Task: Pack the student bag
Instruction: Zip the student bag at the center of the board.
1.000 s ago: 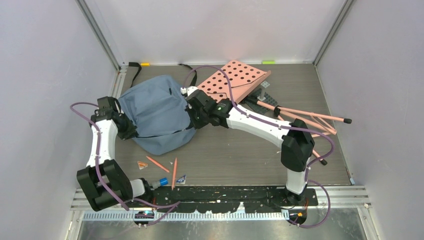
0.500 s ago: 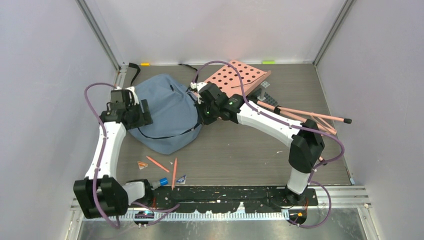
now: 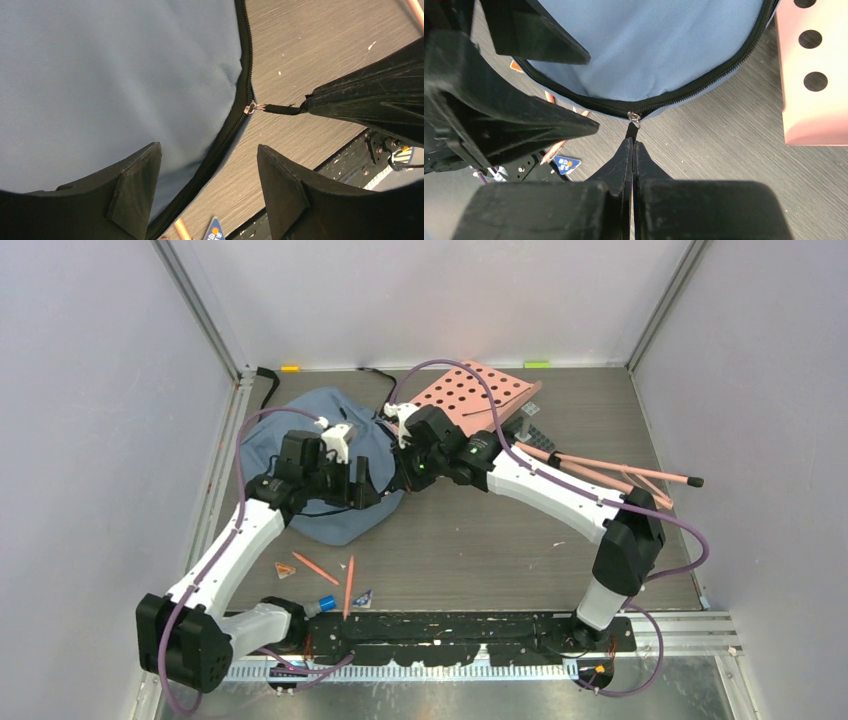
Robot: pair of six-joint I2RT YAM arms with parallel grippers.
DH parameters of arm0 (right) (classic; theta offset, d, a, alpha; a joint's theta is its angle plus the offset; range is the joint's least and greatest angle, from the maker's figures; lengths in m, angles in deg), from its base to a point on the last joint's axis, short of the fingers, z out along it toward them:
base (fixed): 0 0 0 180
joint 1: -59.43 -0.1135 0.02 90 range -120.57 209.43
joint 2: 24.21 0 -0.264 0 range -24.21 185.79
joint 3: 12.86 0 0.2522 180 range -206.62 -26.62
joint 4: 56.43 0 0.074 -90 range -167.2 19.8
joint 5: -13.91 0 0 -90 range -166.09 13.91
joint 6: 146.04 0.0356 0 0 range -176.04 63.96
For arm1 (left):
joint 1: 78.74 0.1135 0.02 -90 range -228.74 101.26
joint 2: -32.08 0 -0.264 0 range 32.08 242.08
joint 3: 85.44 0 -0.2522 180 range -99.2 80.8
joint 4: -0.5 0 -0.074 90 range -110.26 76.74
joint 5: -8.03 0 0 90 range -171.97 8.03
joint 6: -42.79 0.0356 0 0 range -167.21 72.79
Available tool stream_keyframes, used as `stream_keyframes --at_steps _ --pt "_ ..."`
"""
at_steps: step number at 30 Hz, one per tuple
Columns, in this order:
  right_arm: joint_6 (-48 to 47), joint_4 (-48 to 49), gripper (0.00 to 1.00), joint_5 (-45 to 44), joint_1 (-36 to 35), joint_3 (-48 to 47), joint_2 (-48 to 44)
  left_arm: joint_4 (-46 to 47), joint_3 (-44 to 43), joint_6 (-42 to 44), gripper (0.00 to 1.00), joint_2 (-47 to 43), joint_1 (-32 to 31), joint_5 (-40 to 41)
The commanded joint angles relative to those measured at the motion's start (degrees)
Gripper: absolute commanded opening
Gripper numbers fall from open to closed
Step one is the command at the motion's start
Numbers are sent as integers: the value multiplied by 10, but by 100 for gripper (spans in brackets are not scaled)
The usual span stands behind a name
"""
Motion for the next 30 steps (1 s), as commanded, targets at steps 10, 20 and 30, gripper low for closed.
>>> stream_keyframes --at_steps 10,20,30 --pt "19 23 1 -18 1 -10 -40 57 40 5 48 12 -83 80" --pt "-4 -16 0 -218 1 -53 -7 24 57 7 0 -6 -128 151" --pt "-69 21 0 -329 1 -88 35 -25 62 10 0 -23 -149 172"
